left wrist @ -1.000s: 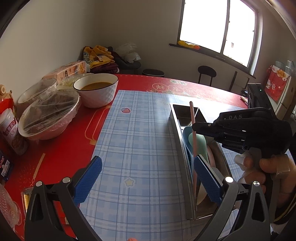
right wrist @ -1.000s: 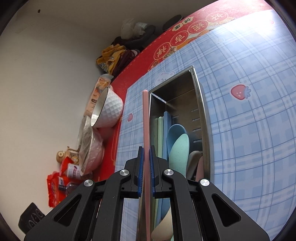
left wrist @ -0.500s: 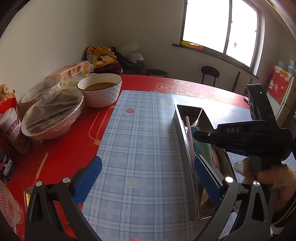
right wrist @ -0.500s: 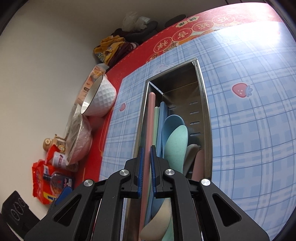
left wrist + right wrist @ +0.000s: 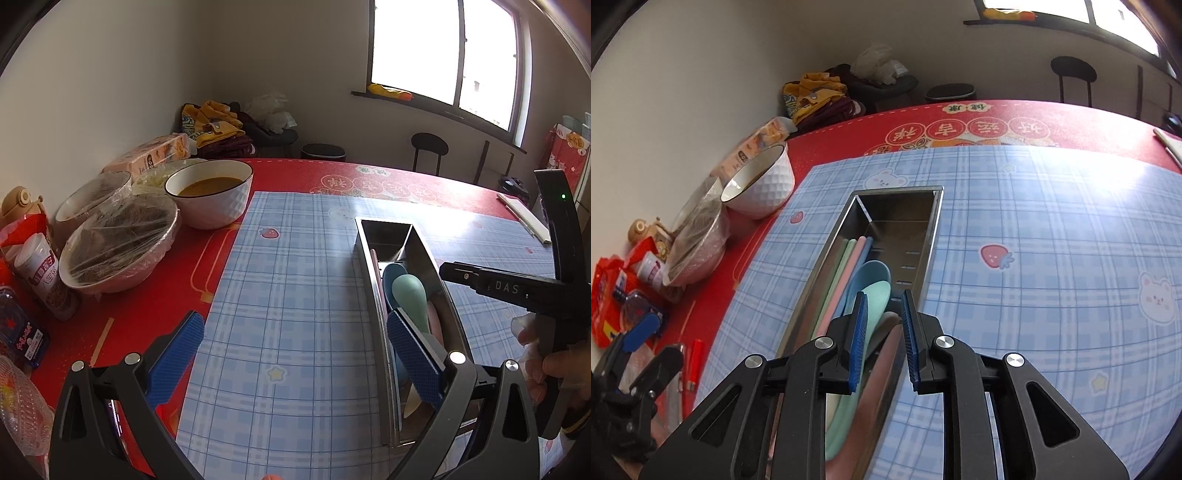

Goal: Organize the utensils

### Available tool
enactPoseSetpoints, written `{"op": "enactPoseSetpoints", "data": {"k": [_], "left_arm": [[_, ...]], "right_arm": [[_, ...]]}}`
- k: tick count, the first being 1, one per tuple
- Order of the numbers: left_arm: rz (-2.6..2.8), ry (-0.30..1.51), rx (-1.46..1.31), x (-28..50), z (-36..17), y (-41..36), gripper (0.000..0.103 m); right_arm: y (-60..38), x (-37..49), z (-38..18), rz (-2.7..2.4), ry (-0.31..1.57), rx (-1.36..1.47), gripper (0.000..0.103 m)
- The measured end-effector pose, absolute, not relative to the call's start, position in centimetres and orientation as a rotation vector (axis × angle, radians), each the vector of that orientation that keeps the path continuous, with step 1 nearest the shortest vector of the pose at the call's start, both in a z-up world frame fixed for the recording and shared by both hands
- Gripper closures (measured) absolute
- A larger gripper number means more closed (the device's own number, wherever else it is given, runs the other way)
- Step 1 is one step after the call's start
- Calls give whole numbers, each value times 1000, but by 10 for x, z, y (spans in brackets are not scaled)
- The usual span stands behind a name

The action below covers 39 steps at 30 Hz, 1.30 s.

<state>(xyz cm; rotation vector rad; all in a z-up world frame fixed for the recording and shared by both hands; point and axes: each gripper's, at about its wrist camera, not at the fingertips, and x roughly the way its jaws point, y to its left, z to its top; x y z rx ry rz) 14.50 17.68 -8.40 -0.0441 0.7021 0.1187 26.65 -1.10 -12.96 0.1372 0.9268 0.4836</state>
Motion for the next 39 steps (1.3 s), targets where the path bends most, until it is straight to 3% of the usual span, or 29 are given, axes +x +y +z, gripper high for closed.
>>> {"op": "enactPoseSetpoints", "data": {"k": [2,5,7,9,12,15,27,39], "left_arm": [[122,696,-38,144,-82,174,6],[119,688,-23,144,-77,169,6],[119,684,-11,145,-75,164,6],[120,680,-4,145,-72,160,6],[120,663,-4,145,-66,152,6],[107,631,-10,142,-55,143,6],[86,432,-5,118,-13,84,6],[35,351,38,109,4,40,6]], "right_arm": [[-17,262,-124,479,898,105,76],[-25,254,-116,483,848,66,52],[-31,249,-111,477,823,25,49],[-40,245,-106,480,806,24,38],[-58,238,-96,463,769,32,31],[-80,229,-83,411,713,38,16],[-174,178,-24,239,489,86,16],[-202,148,-8,171,383,60,16]]}}
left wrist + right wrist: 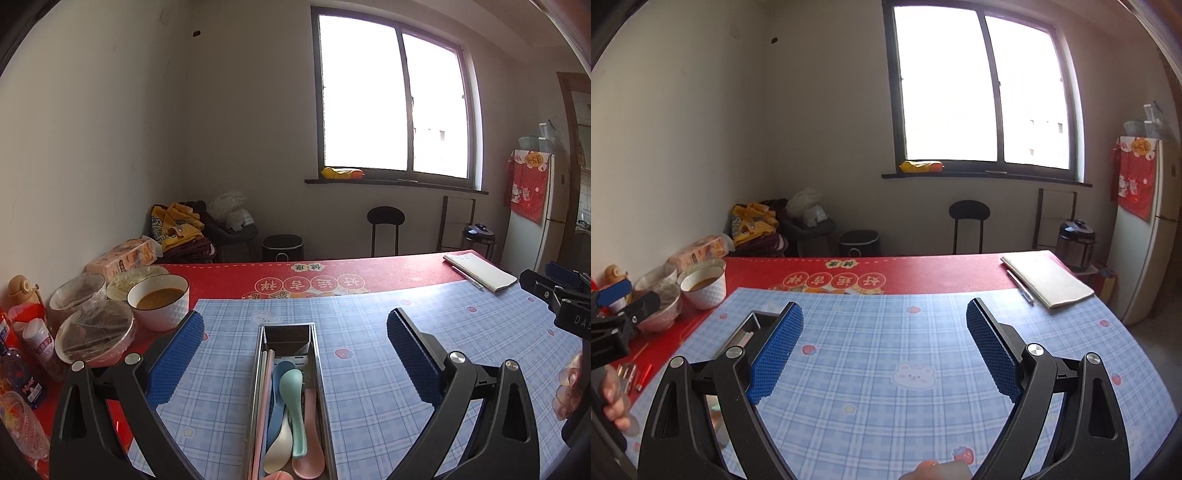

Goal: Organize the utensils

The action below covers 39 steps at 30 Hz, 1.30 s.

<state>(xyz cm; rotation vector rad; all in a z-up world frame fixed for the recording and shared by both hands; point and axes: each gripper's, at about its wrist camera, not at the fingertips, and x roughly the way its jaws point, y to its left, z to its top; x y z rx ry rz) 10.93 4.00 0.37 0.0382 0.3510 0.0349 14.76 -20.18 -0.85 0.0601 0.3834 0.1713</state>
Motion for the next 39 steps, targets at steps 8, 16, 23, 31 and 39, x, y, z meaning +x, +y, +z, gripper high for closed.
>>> {"op": "enactPoseSetpoints", "data": {"k": [8,16,23,31,39], "left_arm": [[37,339,57,106,4,34,6],[41,346,57,106,2,38,6],[48,353,63,105,-1,38,6],[45,358,60,104,-3,39,6],[52,349,57,103,0,40,6]], "right_arm": [[-205,144,-8,154,365,73,16],[-205,142,-9,147,364,75,16],[-204,140,-9,136,360,76,16],[-204,139,-6,129,352,72,16],[-205,137,-3,130,343,70,16]]}}
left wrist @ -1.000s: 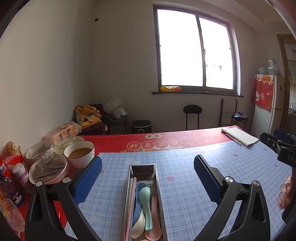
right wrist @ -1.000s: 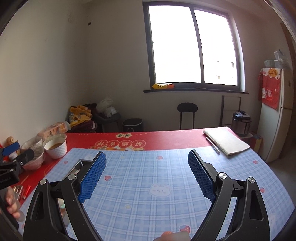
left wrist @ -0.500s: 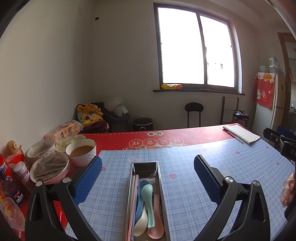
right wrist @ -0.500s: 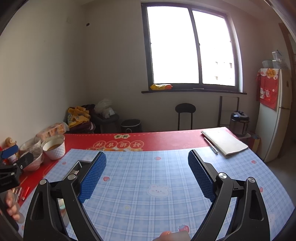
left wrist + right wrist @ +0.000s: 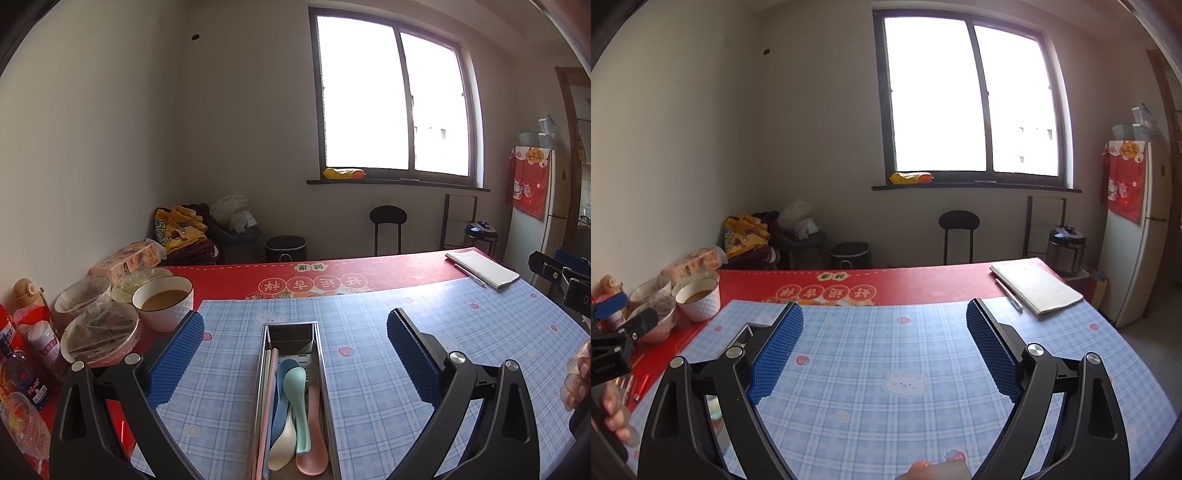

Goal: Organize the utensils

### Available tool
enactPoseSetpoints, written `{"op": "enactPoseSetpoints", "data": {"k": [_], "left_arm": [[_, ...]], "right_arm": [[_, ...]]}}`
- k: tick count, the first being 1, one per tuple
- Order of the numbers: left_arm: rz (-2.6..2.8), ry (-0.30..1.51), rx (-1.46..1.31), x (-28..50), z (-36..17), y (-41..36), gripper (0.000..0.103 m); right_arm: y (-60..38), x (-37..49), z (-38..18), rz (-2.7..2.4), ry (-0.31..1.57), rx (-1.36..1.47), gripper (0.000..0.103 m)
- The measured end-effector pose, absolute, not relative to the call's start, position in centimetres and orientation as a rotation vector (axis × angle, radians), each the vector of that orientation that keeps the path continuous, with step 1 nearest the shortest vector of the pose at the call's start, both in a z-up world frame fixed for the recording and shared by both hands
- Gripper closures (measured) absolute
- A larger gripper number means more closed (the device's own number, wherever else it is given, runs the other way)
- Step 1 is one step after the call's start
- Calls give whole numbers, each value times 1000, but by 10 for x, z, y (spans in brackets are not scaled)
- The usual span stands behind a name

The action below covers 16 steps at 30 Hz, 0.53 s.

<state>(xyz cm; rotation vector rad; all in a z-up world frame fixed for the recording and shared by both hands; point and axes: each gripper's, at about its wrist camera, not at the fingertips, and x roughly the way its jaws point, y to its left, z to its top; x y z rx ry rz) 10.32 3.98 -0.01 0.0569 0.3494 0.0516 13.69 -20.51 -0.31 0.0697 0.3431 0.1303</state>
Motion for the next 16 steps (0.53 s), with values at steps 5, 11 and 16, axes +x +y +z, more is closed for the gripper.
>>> {"op": "enactPoseSetpoints", "data": {"k": [5,11,16], "left_arm": [[54,340,63,99,2,39,6],[62,345,62,99,3,41,6],[65,339,69,97,4,41,6]], "right_arm": [[-205,137,-3,131,346,68,16],[-205,137,-3,130,346,68,16],[-205,137,-4,130,349,69,16]]}}
